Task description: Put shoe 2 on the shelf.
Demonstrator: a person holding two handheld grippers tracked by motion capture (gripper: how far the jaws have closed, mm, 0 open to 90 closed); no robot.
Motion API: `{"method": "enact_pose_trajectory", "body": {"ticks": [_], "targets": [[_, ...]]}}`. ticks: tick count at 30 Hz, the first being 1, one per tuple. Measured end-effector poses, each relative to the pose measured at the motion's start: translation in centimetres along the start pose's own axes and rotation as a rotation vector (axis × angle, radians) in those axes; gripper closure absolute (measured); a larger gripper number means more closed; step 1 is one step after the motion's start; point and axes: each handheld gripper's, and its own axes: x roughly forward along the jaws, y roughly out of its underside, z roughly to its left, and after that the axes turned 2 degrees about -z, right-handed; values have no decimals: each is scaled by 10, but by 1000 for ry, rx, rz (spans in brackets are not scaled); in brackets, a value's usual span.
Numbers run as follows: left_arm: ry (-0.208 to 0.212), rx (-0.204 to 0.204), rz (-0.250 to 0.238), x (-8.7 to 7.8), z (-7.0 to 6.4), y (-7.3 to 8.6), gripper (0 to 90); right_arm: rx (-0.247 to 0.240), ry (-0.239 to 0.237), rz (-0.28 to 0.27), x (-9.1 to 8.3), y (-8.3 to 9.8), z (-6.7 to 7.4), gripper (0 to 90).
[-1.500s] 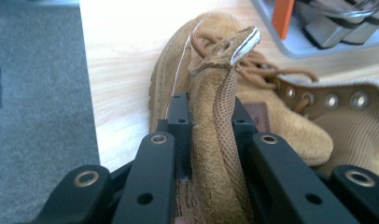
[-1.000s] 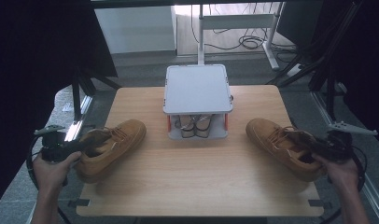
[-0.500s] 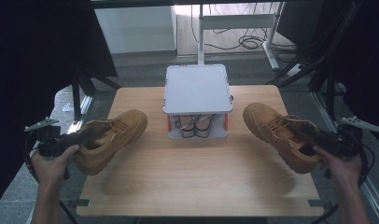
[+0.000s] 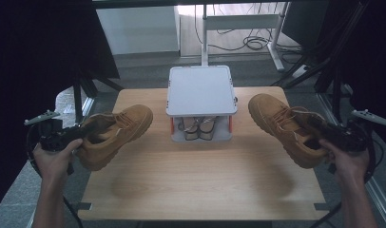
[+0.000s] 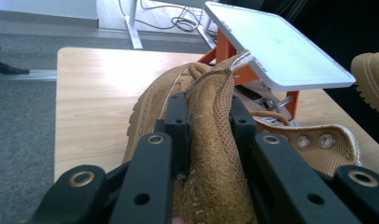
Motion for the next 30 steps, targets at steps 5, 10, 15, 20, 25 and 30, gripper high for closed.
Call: {"method": "enact_pose_trajectory", "body": {"ticks": [5, 10, 15, 20, 25, 30], "targets": [[6, 0, -18, -1, -4, -9, 755, -5, 13, 3, 3, -7, 4, 806], [3, 4, -40, -4, -9, -21, 753, -1, 27, -11, 3, -15, 8, 806], [7, 8, -60, -5, -16, -36, 753, -3, 35, -31, 1, -27, 15, 806], [11, 18, -76, -5, -24, -50, 753, -5, 37, -49, 1, -37, 22, 806], [19, 20, -96, -1, -33, -62, 753, -1, 35, -56, 4, -46, 28, 806], [33, 8, -113, 6, -41, -70, 752, 1, 35, -66, 11, -53, 36, 806]]}}
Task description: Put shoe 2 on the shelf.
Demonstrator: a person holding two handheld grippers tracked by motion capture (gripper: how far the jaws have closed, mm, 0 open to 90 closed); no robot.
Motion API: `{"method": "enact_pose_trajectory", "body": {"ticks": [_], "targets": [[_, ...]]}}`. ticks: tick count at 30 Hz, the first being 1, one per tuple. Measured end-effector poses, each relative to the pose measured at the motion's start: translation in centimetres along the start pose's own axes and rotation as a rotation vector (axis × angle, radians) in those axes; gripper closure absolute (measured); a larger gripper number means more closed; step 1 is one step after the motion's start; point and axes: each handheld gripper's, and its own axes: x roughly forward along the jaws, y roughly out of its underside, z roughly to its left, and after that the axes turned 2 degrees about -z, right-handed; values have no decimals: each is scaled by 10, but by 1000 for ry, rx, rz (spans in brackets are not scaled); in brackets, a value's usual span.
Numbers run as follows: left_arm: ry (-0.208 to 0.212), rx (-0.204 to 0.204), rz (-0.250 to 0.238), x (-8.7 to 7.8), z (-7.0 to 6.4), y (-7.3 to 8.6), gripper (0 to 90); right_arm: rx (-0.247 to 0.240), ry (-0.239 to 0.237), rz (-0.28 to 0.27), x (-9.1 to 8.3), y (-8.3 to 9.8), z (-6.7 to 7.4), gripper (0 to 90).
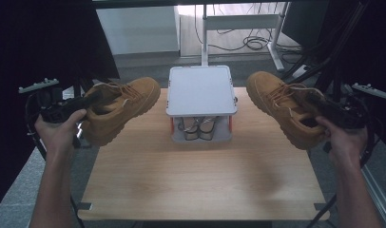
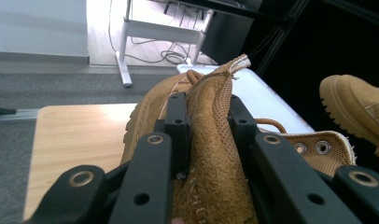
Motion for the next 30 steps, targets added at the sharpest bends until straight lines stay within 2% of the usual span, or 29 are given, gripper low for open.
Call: {"method": "enact_pose_trajectory", "body": {"ticks": [4, 14, 21, 26, 30], "targets": [[11, -8, 0, 9, -6, -5, 752, -4, 2, -4, 8, -5, 9, 805], [19, -20, 3, 40, -23, -17, 748, 33, -5, -2, 36, -13, 28, 804], [31, -45, 6, 69, -35, -23, 747, 49, 5, 13, 60, -16, 42, 803], [41, -59, 29, 92, -45, -26, 746, 72, 13, 25, 80, -17, 52, 803], [43, -69, 18, 106, -54, -27, 746, 83, 16, 38, 94, -18, 60, 802]]}}
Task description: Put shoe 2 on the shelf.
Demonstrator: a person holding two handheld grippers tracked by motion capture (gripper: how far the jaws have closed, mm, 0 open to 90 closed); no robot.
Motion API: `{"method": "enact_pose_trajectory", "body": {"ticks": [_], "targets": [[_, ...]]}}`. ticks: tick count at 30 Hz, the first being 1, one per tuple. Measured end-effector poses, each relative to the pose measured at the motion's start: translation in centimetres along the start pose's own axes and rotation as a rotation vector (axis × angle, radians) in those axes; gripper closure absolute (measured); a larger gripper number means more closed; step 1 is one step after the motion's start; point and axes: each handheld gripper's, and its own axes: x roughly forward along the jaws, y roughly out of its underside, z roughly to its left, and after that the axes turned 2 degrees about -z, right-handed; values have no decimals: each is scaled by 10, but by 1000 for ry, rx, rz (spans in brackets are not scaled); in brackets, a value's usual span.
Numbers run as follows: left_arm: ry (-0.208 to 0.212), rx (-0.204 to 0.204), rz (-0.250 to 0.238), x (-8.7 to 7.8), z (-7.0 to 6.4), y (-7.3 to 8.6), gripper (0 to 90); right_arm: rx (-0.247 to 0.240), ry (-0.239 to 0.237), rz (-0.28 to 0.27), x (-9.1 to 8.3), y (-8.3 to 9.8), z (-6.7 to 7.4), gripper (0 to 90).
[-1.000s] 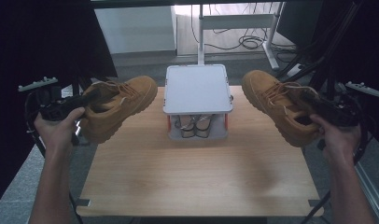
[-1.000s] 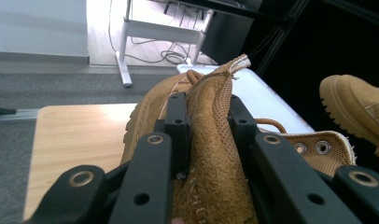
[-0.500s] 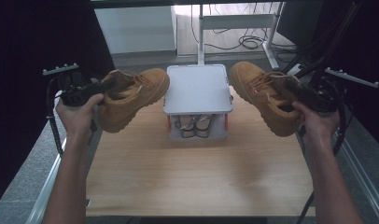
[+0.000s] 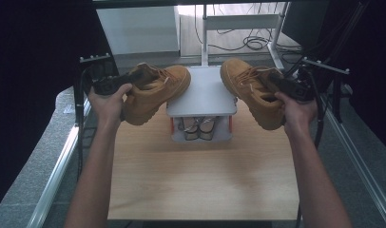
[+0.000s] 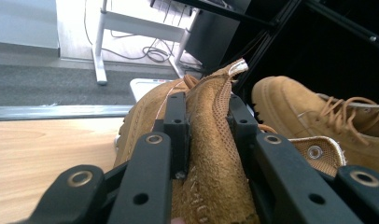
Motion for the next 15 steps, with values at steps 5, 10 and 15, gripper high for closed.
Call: {"method": "enact_pose_trajectory", "body": {"ticks": [5, 10, 15], "targets": [[-9, -19, -11, 14, -9, -1, 746, 12, 3, 4, 15, -1, 12, 802], [-28, -54, -33, 28, -14, -1, 745, 52, 13, 6, 27, -4, 22, 801], [-58, -107, -40, 41, -21, 0, 744, 115, 31, 1, 40, -1, 31, 800]]}}
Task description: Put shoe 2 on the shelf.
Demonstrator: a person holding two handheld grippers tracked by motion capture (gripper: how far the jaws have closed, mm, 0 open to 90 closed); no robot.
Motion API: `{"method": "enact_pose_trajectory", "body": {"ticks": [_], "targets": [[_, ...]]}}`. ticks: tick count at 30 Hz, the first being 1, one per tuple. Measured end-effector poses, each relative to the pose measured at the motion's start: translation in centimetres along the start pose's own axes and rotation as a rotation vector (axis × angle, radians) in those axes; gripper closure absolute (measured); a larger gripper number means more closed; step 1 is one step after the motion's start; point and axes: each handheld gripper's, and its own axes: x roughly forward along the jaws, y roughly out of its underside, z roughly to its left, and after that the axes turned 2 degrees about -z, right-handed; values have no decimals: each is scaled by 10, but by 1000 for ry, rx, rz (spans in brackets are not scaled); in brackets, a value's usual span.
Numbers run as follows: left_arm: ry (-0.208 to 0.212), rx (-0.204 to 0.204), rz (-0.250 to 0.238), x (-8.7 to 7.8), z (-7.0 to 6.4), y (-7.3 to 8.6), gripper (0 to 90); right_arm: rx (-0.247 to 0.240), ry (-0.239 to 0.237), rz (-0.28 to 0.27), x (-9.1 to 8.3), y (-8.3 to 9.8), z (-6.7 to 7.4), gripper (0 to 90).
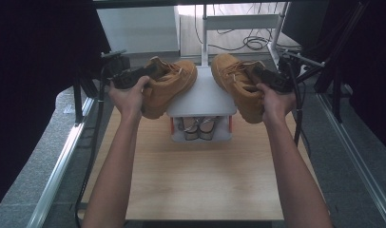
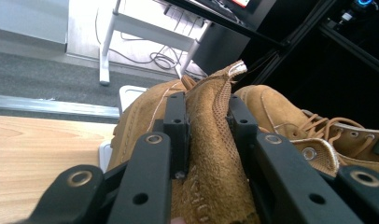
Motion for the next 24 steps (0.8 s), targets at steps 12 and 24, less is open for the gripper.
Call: {"method": "enact_pose_trajectory", "body": {"ticks": [12, 24], "targets": [[-29, -113, -41, 23, -15, 2, 742, 128, 47, -13, 29, 5, 24, 796], [-5, -215, -25, 44, -1, 10, 726, 183, 38, 18, 62, 6, 33, 777]]}}
